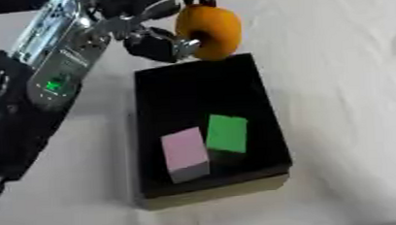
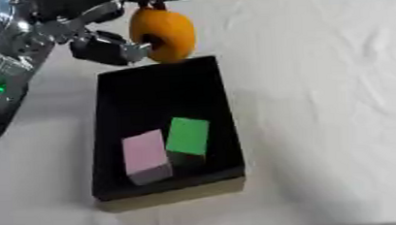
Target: Pick up objects on the table and place them in the box.
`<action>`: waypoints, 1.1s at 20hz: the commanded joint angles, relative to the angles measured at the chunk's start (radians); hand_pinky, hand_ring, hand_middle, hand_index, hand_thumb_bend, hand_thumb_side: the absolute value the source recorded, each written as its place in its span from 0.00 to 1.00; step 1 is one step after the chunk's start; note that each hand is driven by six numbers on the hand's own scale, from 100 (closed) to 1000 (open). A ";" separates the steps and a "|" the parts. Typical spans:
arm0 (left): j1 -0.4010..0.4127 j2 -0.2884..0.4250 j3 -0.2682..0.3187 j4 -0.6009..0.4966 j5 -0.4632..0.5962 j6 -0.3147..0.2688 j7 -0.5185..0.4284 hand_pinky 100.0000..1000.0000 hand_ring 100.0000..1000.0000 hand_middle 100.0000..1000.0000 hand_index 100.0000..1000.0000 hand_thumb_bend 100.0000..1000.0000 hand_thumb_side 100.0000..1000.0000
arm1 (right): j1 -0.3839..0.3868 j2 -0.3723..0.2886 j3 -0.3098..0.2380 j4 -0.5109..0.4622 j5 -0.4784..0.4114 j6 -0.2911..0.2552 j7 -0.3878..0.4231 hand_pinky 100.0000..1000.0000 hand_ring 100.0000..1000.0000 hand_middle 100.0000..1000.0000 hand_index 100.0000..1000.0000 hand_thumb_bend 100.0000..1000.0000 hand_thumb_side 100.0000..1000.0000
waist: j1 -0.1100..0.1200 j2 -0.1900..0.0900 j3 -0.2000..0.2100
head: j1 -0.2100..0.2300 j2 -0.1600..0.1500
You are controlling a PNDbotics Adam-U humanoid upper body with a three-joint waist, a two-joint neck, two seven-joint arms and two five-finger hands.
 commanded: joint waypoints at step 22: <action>0.072 -0.047 -0.081 0.088 -0.053 -0.111 -0.088 0.55 0.67 0.71 0.75 0.00 0.35 | -0.007 -0.006 -0.012 -0.018 -0.004 0.001 -0.007 0.82 0.62 0.58 0.80 0.00 0.97 | -0.008 -0.013 -0.004 | -0.011 0.002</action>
